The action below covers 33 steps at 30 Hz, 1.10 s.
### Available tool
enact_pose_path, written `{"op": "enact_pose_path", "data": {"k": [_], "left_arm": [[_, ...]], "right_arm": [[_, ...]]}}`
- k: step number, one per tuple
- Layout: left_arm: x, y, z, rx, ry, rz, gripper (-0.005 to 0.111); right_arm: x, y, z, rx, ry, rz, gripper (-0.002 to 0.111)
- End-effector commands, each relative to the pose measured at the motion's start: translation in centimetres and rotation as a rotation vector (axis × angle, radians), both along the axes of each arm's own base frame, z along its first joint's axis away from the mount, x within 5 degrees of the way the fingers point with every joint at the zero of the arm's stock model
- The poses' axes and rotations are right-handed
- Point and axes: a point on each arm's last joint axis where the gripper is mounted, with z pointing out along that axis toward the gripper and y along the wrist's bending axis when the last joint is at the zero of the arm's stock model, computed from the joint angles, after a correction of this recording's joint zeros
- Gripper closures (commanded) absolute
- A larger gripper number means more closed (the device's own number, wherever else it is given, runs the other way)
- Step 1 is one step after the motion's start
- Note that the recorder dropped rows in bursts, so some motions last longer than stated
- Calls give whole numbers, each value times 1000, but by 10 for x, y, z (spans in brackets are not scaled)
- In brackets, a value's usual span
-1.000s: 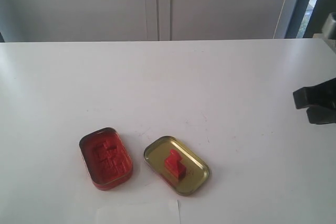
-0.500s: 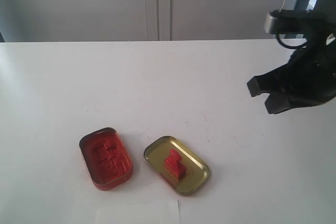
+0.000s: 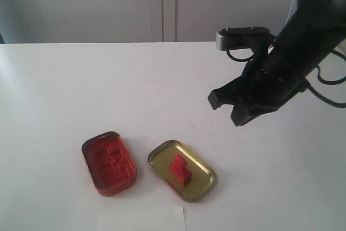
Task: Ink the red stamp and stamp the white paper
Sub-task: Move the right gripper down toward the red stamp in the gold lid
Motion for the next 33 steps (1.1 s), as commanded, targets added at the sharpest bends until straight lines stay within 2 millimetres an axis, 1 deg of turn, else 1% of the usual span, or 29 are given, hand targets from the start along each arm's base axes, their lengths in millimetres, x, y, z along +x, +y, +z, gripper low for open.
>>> {"op": "enact_pose_path", "data": {"k": [1,6,13,23,27,30,33], "left_arm": [[0,-1,0,-12,-4,-5,107],[0,-1,0,-12,-4,-5,107],[0,-1,0,-12,-4,-5,107],[0,-1,0,-12,-4,-5,107],[0,-1,0,-12,-4,-5,107],[0,-1,0,-12,-4,-5,107],[0,-1,0,-12,-4,-5,107]], "right_arm": [[5,21,-7,-14,31,70,108],[10,43,-16,-31,61,142,108],[7,67,-31,-62,121,221,108],[-1,89,-52,-92,168,285,108],[3,94,-53,-88,166,284,108],[5,103,-50,-85,149,294,108],[7,103,-54,-105,153,282,108]]}}
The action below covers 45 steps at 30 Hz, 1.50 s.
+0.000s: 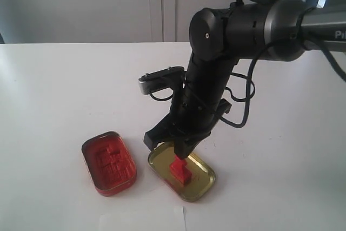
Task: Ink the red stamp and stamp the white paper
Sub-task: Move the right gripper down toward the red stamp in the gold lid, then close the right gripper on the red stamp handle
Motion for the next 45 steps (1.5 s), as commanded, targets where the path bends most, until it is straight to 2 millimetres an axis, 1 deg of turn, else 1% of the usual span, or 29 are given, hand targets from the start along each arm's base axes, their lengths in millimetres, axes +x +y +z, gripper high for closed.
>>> {"op": "enact_pose_path", "data": {"k": [1,4,11,13,14,16,18,23,27,33,45], "left_arm": [[0,-1,0,-12,-4,-5,107],[0,-1,0,-12,-4,-5,107],[0,-1,0,-12,-4,-5,107],[0,-1,0,-12,-4,-5,107],[0,-1,0,-12,-4,-5,107],[0,-1,0,-12,-4,-5,107],[0,-1,0,-12,-4,-5,107],[0,-1,0,-12,-4,-5,107],[0,-1,0,-12,-4,-5,107],[0,-1,0,-12,-4,-5,107],[0,-1,0,-12,-4,-5,107]], "right_arm": [[1,2,-5,-30,-4,-3,108],[3,3,-9,-49,-9,-8,108],[7,2,-9,-57,-55,-7,107],[8,3,-9,-50,-65,-16,100],[8,3,-9,-48,-67,-21,92],[8,3,-10,-47,-68,-23,81],[9,4,-10,-42,-75,-25,75],[12,6,-27,-64,-46,-25,75],[13,8,-32,-54,-29,-36,74],[14,10,-50,-77,11,-39,74],[16,12,-58,-73,16,-56,74]]}}
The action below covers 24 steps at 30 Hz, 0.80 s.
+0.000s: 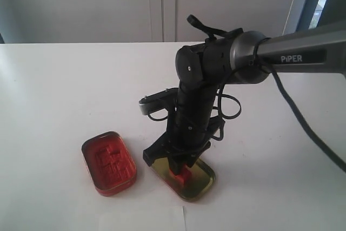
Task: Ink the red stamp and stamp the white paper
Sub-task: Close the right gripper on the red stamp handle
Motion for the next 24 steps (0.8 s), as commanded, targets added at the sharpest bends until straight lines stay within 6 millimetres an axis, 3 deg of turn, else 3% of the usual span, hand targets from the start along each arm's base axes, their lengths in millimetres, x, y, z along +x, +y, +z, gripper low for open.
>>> {"op": "enact_pose_path", "data": {"k": [1,13,15,19,24], "left_arm": [[0,-1,0,-12,-4,-5,107],[0,-1,0,-12,-4,-5,107],[0,-1,0,-12,-4,-5,107],[0,-1,0,-12,-4,-5,107],[0,-1,0,-12,-4,-5,107]], "right_arm": [[2,2,-2,4,-1,-4,74],[1,1,-6,-8,18,-4,76],[0,1,-6,-10,21,-3,82],[0,1,-6,-13,26,3,108],[0,1,-6,-13,26,3,108]]}}
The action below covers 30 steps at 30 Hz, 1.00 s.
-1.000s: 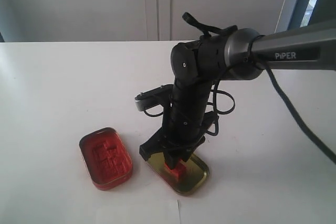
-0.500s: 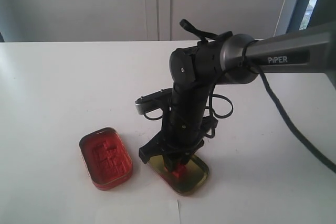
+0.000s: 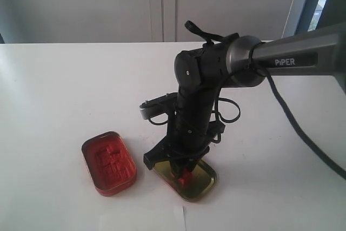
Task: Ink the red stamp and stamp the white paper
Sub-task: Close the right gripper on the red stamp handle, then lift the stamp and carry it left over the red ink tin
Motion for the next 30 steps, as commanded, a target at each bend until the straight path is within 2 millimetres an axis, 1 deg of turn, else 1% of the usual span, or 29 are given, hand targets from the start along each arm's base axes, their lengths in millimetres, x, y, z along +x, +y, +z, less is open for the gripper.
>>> {"op": "enact_pose_path", "data": {"k": [1,4,8,14,22,30], "left_arm": [[0,-1,0,-12,-4,-5,107],[0,-1,0,-12,-4,-5,107],[0,-1,0,-12,-4,-5,107],[0,-1,0,-12,-4,-5,107],[0,-1,0,-12,-4,-5,107],[0,-1,0,-12,-4,-5,107]], "right_arm": [[0,0,3,1,-1,8,108],[0,0,3,2,-3,8,108],[0,0,10,6,-20,13,108],[0,-3,27,18,-66,25,108],[0,-3,42,36,-98,28,108],[9,5,71,72,-140,90,108]]}}
